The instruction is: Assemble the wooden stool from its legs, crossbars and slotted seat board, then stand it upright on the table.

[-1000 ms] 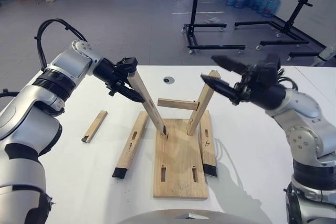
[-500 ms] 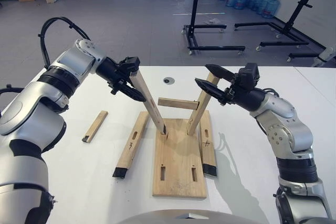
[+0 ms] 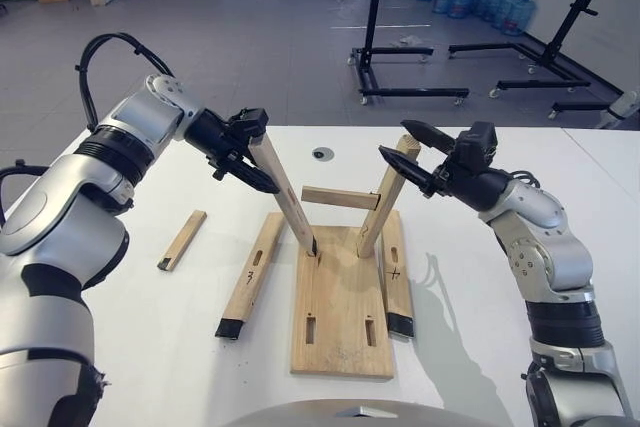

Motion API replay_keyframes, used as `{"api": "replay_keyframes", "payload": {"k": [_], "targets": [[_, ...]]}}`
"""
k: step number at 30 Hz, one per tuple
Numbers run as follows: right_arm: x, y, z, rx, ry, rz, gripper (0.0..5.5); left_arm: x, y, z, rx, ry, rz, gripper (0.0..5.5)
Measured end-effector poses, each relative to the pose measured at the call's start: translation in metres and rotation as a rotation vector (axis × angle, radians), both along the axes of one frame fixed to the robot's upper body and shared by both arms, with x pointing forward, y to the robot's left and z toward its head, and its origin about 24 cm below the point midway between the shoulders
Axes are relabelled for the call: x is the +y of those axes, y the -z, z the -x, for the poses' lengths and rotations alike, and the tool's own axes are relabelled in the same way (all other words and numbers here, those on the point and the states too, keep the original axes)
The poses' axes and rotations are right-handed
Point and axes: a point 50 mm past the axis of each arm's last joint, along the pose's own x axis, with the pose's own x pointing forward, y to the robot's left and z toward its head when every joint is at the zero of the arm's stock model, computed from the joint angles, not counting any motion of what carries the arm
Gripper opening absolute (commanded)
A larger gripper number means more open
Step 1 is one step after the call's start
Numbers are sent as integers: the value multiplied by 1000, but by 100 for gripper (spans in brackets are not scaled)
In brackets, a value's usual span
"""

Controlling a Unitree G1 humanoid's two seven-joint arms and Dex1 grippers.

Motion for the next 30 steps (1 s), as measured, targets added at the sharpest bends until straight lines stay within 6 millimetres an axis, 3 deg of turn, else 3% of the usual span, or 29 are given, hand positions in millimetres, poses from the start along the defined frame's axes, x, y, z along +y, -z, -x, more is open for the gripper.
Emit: {"api": "replay_keyframes", "payload": {"k": [8,19,25,27,30], "targets": [[4,-1,0,-3,-31,87,322,-2,5,-7,40,-59,-2,201],[3,5,7,-7,33,75,322,2,6,-4,42,-30,-20,201],[1,11,16,-28,95,32,322,-12,1,-5,23,14,-59,201],[-9,25,22,25,154,21,322,-12,3,-5,35,11,-64,201],[-9,27,25,30,166,-3,322,-20,1,-7,36,28,-96,201]]}}
